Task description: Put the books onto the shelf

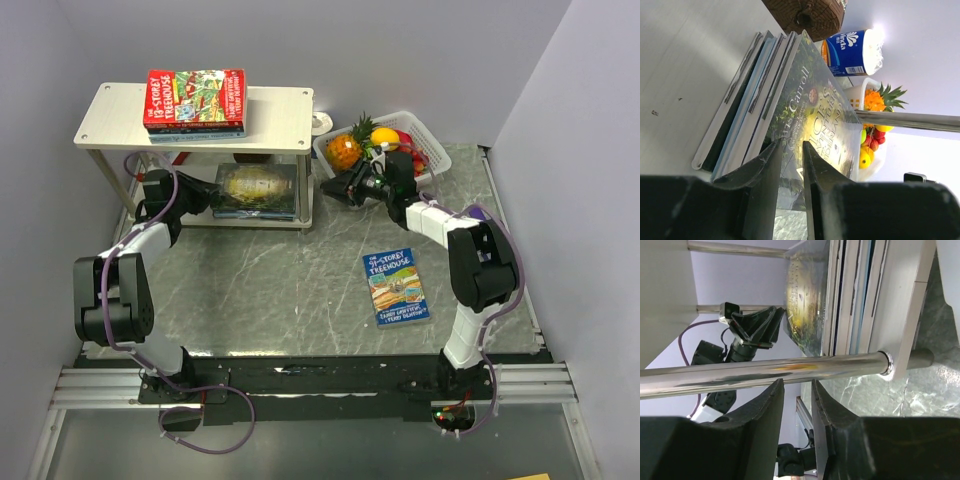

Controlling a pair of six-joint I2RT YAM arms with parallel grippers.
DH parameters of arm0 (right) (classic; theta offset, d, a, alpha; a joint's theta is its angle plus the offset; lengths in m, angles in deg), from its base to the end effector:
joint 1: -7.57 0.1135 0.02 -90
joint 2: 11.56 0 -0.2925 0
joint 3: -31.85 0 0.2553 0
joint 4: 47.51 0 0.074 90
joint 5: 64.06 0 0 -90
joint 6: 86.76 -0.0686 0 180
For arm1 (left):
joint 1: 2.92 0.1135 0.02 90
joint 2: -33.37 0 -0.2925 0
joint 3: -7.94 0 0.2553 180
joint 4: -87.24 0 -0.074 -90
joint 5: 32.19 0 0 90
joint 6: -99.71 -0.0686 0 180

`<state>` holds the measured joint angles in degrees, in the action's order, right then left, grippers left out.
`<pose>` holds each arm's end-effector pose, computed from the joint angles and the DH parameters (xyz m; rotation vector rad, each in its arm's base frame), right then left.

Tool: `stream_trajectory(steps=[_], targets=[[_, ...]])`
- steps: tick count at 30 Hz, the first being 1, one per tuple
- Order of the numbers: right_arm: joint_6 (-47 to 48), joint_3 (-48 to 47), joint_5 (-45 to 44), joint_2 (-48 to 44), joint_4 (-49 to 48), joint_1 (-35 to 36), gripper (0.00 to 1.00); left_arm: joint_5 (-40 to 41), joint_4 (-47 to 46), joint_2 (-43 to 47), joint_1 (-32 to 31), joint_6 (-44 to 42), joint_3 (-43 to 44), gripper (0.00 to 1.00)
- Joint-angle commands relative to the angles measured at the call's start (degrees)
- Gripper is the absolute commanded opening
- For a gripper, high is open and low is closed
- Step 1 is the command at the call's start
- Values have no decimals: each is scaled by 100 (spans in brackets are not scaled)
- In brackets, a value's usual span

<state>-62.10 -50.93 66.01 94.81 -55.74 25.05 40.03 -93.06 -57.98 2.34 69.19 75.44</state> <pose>0.4240 0.1798 0.2585 0.3087 2.0920 1.5846 0.3884 0.0147 0.2470 -0.9286 1.8608 -0.9055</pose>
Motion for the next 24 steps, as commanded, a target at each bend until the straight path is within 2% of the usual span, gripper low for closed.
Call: stream_trajectory(steps=[1, 8, 14, 20, 21, 24], targets=[[153, -236, 71, -133, -77, 19, 37, 64, 35, 99, 28, -42, 269, 30], [417, 221, -228, -651, 82, 28, 37, 346, 562, 714, 98, -209, 436, 31], [540, 661, -360, -916, 108, 19, 34, -49, 449, 1479, -305, -340, -196, 28], [707, 924, -404, -1100, 222, 19, 20, -648, 440, 1331, -1429, -727, -407, 13], [733, 968, -439, -1135, 292, 19, 16, -648, 414, 1322, -1501, -780, -460, 10], [874, 1082, -483, -1293, 389, 19, 11, -630, 405, 1304, -1607, -894, -645, 3]])
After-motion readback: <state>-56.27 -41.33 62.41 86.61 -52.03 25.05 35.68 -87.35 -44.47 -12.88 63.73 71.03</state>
